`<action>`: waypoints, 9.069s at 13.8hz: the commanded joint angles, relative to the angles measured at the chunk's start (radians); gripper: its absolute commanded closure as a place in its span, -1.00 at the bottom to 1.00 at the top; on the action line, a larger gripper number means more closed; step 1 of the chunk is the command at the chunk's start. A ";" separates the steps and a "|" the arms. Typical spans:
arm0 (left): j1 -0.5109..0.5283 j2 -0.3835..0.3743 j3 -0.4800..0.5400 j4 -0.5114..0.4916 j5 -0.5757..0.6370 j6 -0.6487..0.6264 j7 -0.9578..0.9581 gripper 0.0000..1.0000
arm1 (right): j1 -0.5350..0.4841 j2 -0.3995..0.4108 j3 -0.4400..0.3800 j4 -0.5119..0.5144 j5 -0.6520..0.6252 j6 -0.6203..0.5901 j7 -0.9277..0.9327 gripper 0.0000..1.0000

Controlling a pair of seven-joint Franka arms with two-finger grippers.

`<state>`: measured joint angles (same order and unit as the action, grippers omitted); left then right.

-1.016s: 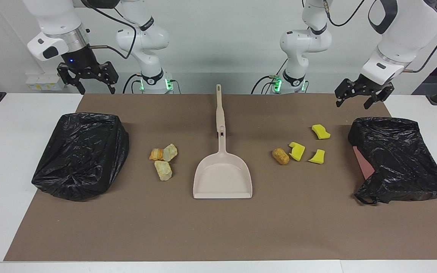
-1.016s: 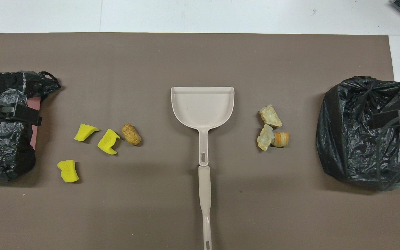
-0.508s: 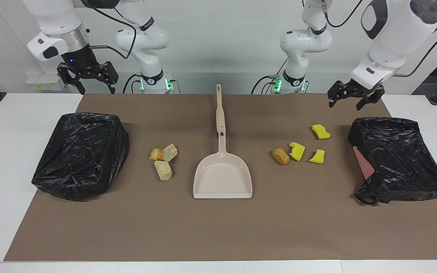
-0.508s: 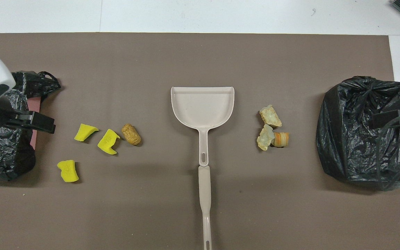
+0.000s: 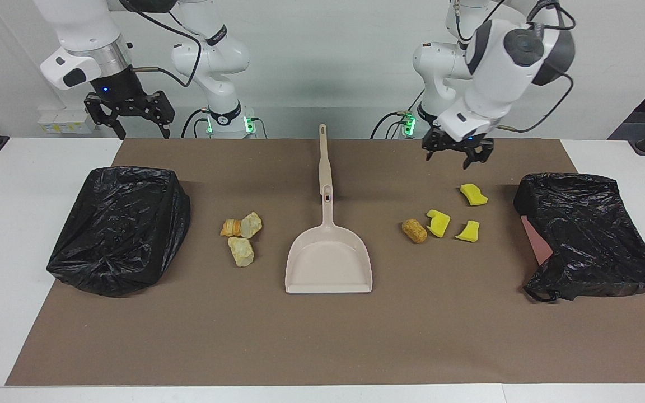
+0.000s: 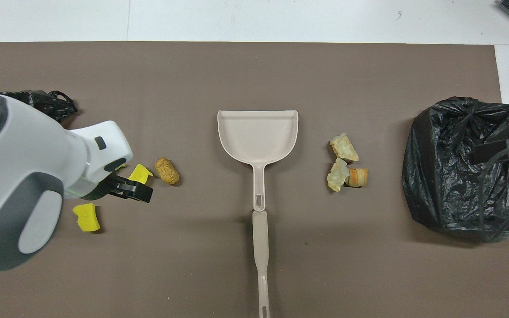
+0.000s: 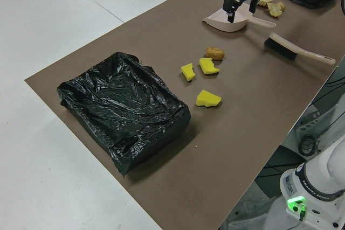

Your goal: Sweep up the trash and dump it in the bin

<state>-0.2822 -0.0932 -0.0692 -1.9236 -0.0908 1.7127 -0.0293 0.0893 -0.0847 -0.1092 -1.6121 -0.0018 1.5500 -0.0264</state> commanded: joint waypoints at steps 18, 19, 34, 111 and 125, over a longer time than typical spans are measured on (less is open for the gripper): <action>-0.724 0.135 0.019 -0.393 -0.164 0.660 -0.609 -1.00 | -0.005 -0.007 0.000 -0.003 0.013 0.004 -0.006 -1.00; -0.724 0.136 0.019 -0.388 -0.164 0.653 -0.612 -0.79 | -0.005 -0.007 0.000 -0.003 0.014 0.004 -0.006 -1.00; -0.557 0.024 0.029 -0.331 -0.149 0.285 -0.652 1.00 | 0.000 -0.007 0.002 -0.003 0.014 0.001 -0.007 -1.00; -0.190 0.103 0.032 -0.284 -0.349 0.401 -0.166 1.00 | 0.538 0.373 0.086 -0.219 -0.112 0.443 -0.546 1.00; -0.259 -0.029 0.016 -0.380 -0.122 0.349 -0.612 1.00 | 0.135 0.045 0.072 -0.175 -0.095 0.236 -0.821 1.00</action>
<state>-0.4607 -0.0919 -0.0639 -2.2469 -0.2357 2.0161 -0.5725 0.3091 0.0067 -0.0444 -1.7920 -0.1003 1.8329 -0.7512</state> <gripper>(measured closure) 0.736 0.683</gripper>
